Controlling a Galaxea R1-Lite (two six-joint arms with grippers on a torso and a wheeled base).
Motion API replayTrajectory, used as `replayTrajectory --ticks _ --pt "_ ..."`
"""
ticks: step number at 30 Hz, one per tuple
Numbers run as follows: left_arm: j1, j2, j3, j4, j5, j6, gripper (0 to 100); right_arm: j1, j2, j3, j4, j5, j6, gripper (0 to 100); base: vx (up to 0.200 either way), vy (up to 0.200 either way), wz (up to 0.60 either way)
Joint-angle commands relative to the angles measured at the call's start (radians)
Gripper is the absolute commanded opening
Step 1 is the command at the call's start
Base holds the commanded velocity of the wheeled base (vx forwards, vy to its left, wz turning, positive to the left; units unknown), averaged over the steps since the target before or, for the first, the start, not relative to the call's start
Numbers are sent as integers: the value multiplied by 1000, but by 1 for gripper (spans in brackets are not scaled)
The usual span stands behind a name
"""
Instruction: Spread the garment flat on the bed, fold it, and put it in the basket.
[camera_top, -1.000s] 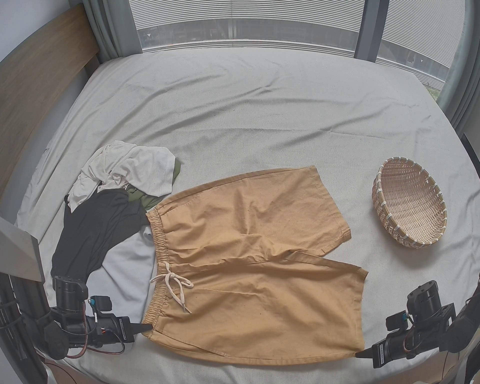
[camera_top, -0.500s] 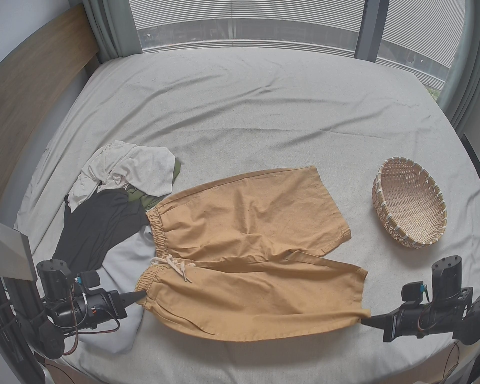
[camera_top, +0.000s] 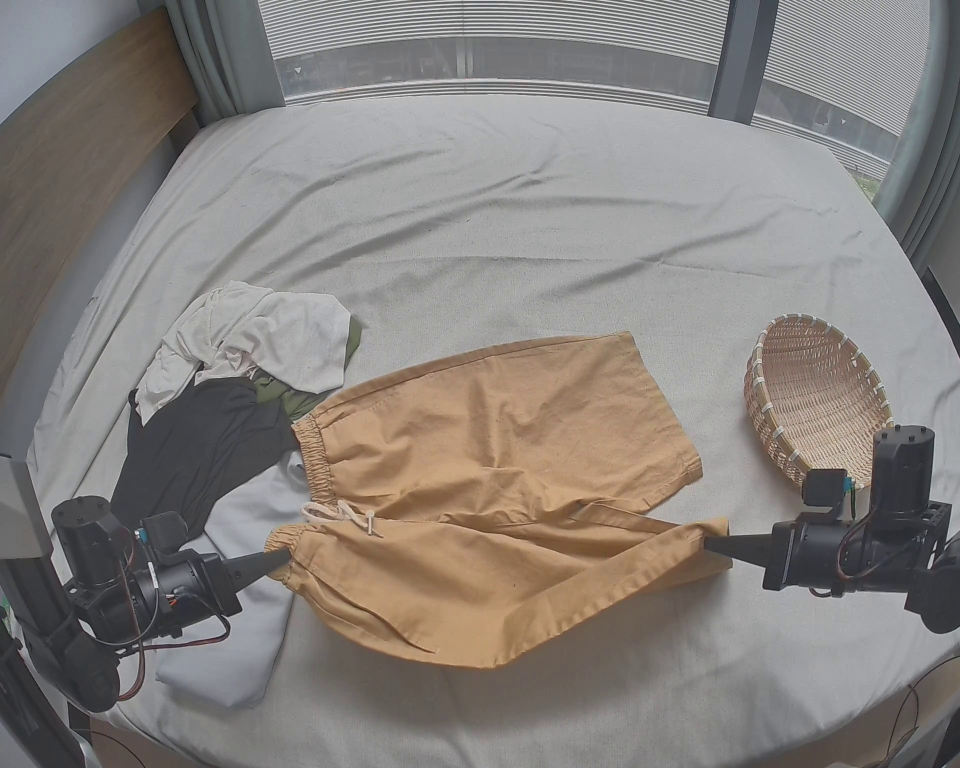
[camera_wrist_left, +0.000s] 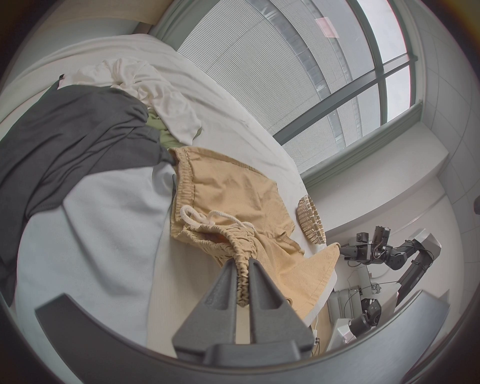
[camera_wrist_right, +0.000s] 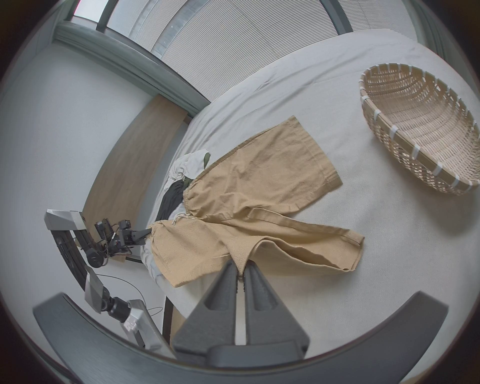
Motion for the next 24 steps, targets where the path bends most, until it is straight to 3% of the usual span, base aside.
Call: replayTrajectory --ticks 1,6,9,24 --pt "26 -23 -24 -2 2 -10 0 -49 6 -20 -10 31 27 0 0 0 0" --pt "26 -23 -71 -1 8 -82 0 -78 11 -60 -30 33 50 0 0 0 0" --pt "19 -25 -96 -1 51 -134 0 -100 15 -100 -33 33 49 0 0 0 0" --pt "-12 14 -140 -1 137 -139 0 -140 135 -330 -26 33 49 0 0 0 0"
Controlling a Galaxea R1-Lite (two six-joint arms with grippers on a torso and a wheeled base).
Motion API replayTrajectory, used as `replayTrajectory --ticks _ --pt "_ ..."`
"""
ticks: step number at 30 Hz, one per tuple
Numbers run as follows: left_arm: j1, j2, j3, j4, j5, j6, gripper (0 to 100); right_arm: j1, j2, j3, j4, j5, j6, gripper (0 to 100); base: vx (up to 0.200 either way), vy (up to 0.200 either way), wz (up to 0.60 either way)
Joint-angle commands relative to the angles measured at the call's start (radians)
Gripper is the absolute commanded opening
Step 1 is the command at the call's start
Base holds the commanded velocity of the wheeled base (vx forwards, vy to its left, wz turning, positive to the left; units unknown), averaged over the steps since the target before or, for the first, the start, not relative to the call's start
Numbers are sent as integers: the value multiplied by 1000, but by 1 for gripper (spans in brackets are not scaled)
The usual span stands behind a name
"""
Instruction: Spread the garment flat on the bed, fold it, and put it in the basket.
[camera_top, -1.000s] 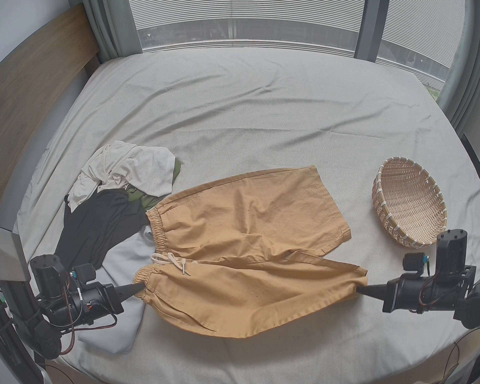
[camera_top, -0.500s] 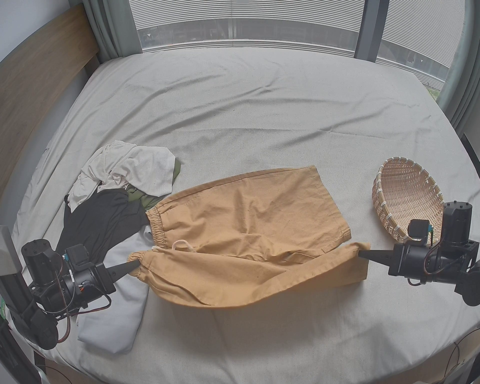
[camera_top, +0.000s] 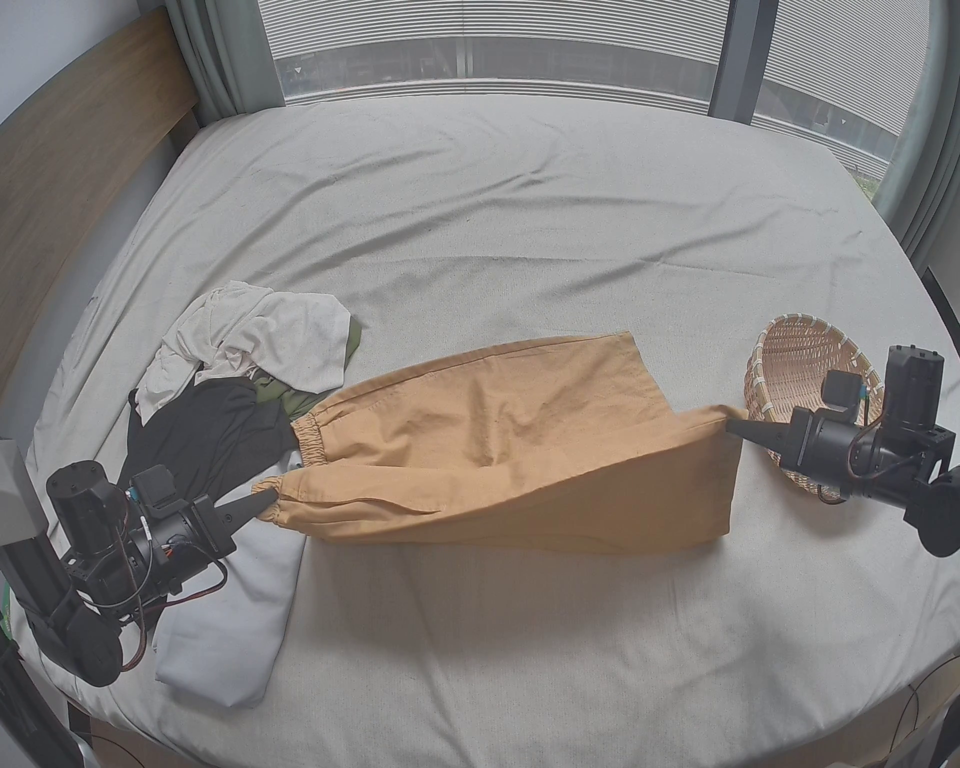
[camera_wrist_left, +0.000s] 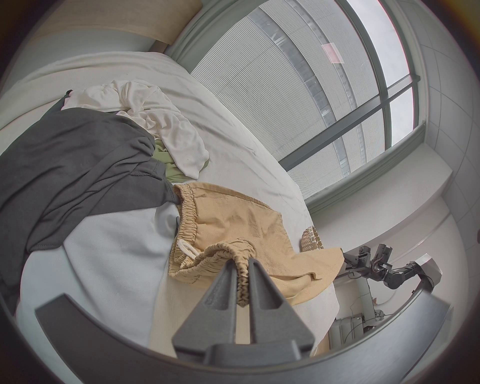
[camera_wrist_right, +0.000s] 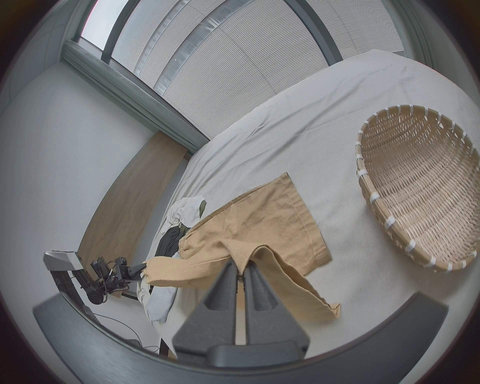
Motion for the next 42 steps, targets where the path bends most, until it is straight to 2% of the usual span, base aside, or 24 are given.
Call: replayTrajectory --ticks 1,16,23,28,42 --pt "-9 29 -22 -1 25 1 0 1 51 -82 8 0 -1 0 0 0 0" --pt "-20 42 -92 -1 33 -25 0 7 108 -256 67 -1 -1 0 0 0 0" --pt "-25 49 -138 -1 85 -53 0 6 154 -341 82 -1 -1 0 0 0 0" --pt "-28 68 -160 -1 90 -53 0 7 197 -421 143 -4 -4 0 0 0 0" --pt "-28 104 -193 -1 91 -53 0 7 234 -460 179 -7 -7 0 0 0 0"
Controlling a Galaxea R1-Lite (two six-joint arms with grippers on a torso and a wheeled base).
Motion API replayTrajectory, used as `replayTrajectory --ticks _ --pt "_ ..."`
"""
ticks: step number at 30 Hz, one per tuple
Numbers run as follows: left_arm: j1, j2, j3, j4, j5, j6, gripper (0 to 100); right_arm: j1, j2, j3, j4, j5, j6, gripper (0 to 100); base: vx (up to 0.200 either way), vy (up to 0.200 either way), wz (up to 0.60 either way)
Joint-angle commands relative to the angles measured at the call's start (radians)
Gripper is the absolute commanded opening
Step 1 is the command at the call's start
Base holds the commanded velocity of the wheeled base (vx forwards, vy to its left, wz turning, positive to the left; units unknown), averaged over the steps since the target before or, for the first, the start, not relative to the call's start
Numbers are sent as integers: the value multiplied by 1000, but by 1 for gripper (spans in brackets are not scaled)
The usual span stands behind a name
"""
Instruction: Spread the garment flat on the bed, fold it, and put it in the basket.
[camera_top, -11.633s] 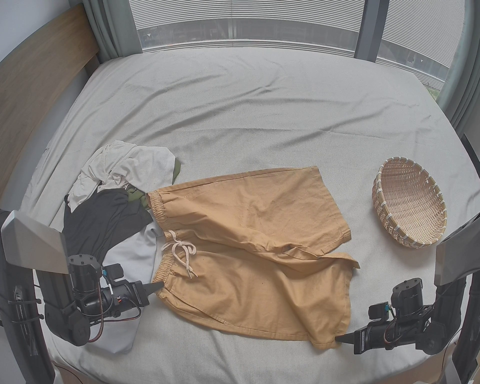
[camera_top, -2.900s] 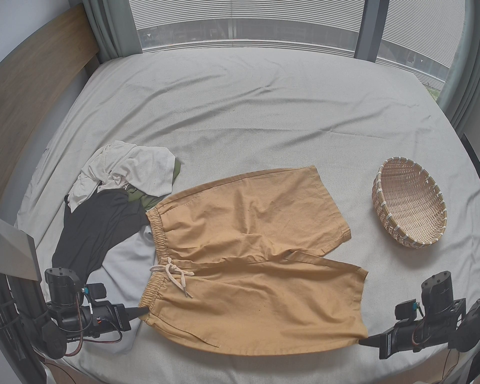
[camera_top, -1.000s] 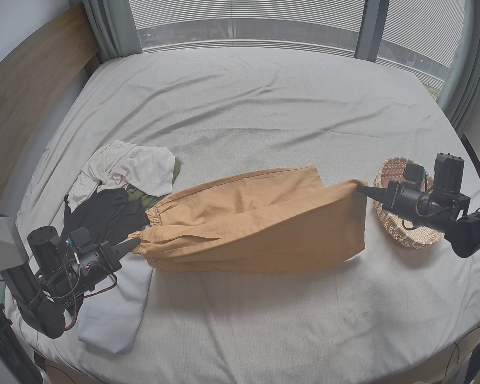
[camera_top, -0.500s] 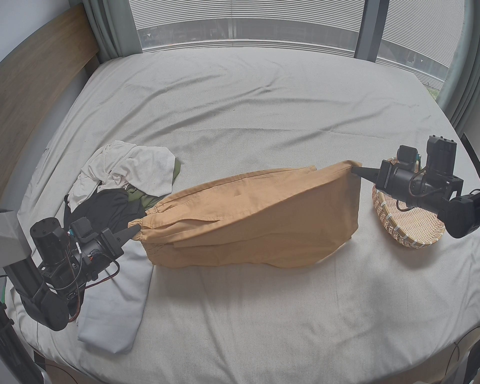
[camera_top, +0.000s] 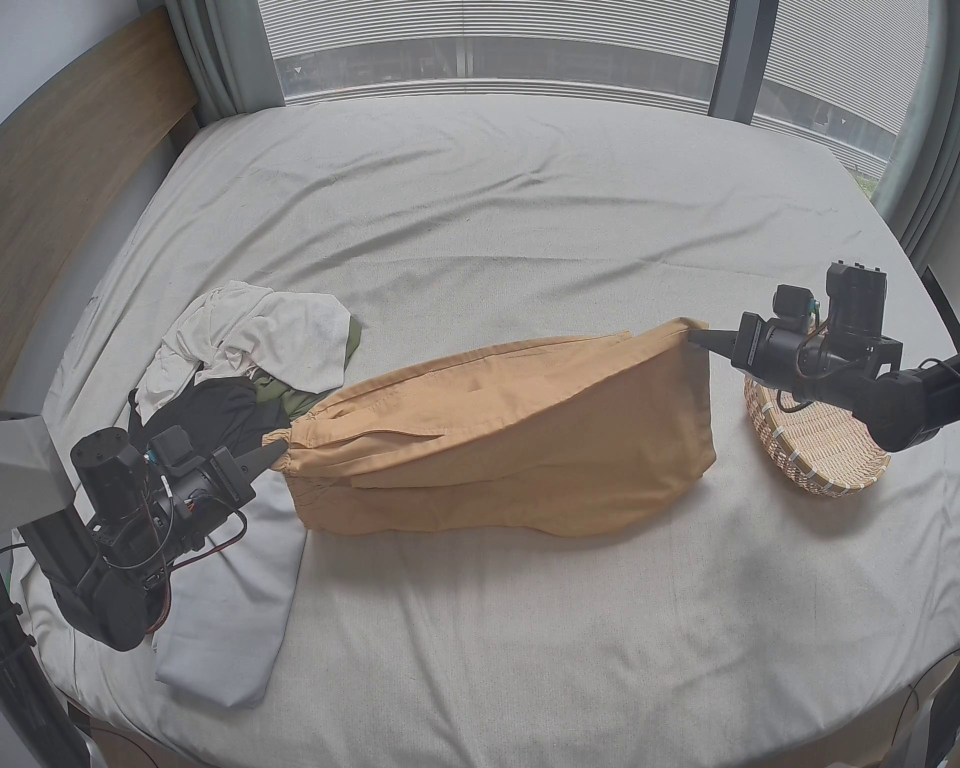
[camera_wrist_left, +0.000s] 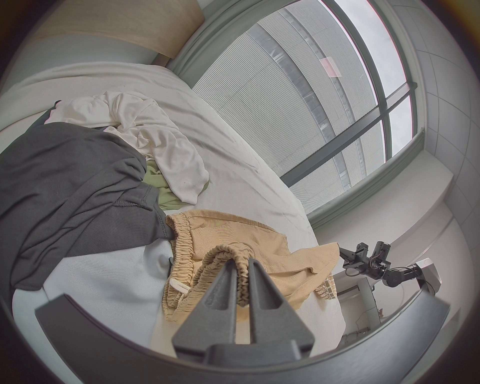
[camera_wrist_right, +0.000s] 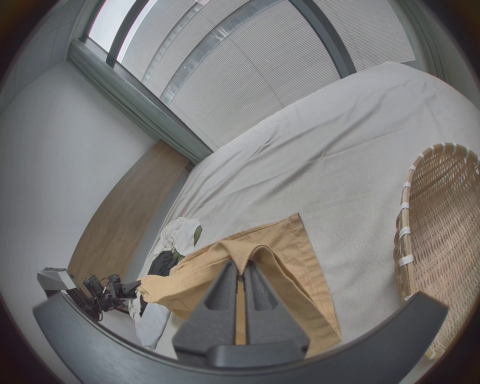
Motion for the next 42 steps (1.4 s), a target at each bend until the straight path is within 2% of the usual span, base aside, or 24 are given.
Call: replayTrajectory --ticks 1,11,17,31,32,35,39,42 --pt "0 15 -6 -1 1 0 0 1 7 3 0 1 -1 0 0 0 0" --pt "0 46 -37 -1 36 -2 0 -2 62 -55 0 -4 1 0 0 0 0" --pt "0 74 -70 -1 64 -6 0 -1 124 -100 -10 -47 4 0 0 0 0" --pt "-1 83 -83 -1 68 -22 0 -2 124 -116 -17 -47 6 0 0 0 0" --pt "-3 84 -84 -1 70 -19 100 -4 125 -116 -32 -47 6 100 0 0 0" --pt "-1 84 -100 -3 73 -20 100 -4 154 -129 -66 -59 9 100 0 0 0" --pt "5 84 -120 -1 100 -43 100 2 174 -138 -129 -119 7 100 0 0 0" --pt "5 84 -129 -3 120 -51 100 5 173 -130 -129 -120 7 100 0 0 0"
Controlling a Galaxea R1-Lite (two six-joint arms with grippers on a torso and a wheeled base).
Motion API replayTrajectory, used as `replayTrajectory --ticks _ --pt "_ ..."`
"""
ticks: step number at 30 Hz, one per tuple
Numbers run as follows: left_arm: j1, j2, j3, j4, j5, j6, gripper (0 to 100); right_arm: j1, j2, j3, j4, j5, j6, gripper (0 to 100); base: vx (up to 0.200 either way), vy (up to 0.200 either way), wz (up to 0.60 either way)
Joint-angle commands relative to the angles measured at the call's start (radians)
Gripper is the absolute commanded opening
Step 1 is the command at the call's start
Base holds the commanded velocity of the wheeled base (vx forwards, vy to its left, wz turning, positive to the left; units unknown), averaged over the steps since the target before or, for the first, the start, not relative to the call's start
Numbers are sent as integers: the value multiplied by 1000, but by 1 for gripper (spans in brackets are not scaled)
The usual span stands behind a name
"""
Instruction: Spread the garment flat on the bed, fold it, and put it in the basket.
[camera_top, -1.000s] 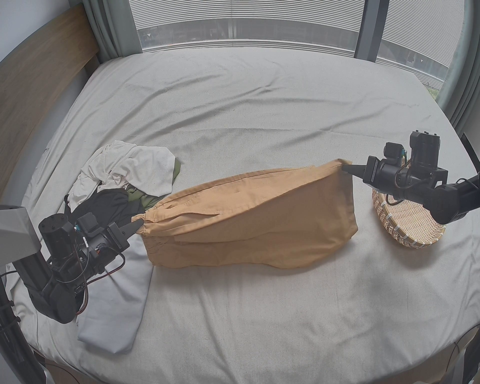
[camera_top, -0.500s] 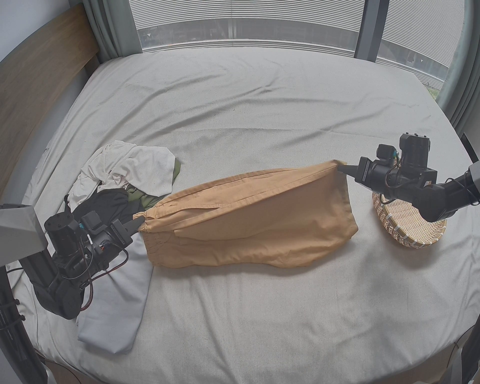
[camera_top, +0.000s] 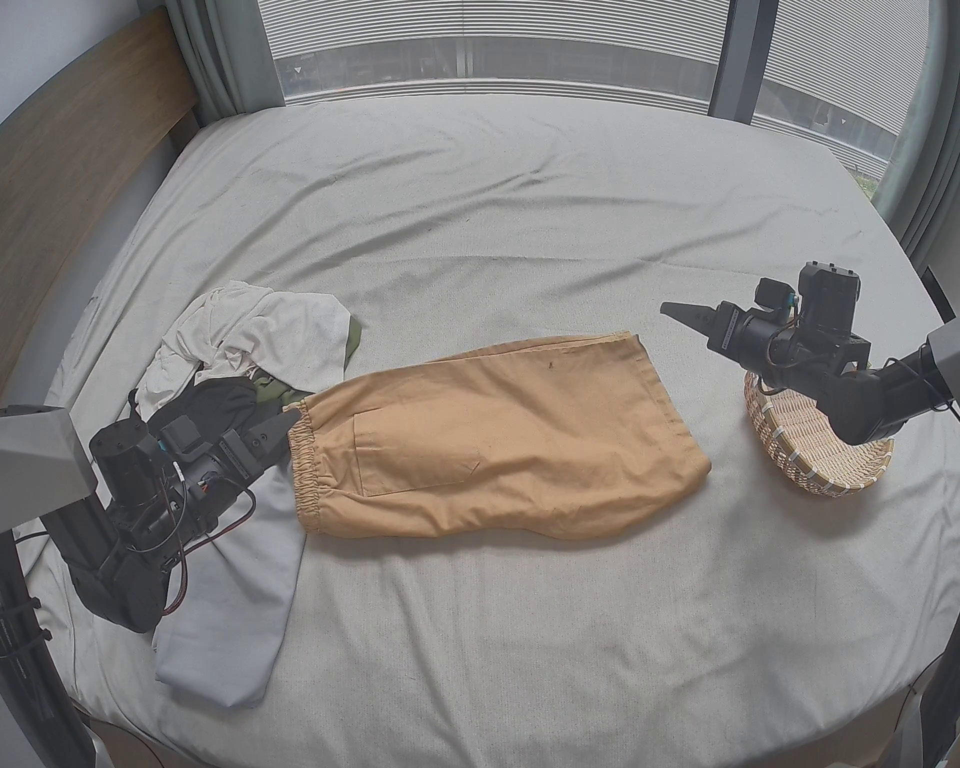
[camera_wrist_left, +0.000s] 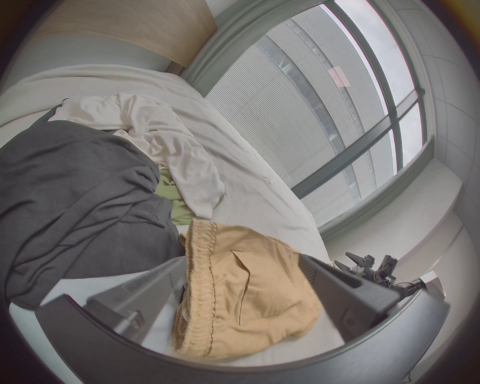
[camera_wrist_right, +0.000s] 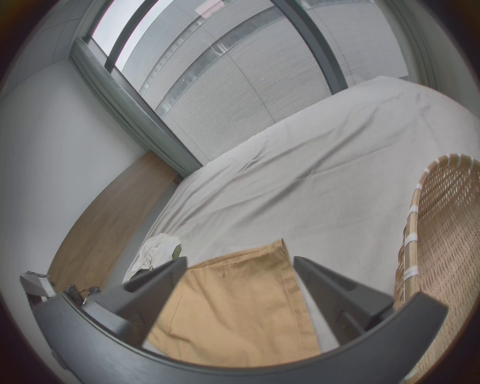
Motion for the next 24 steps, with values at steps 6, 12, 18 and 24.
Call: replayTrajectory --ticks 6,12,18,24 --pt "1 -3 -14 -1 16 -4 100 11 -1 19 3 -4 4 100 0 0 0" --pt "-7 -17 2 -2 16 -2 100 53 -65 94 16 -3 31 100 0 0 0" --pt "-9 -64 69 -2 -3 4 100 117 -208 290 -15 0 195 100 0 0 0" --pt "-9 -97 158 -2 -78 90 100 114 -254 559 -262 3 172 100 0 0 0"
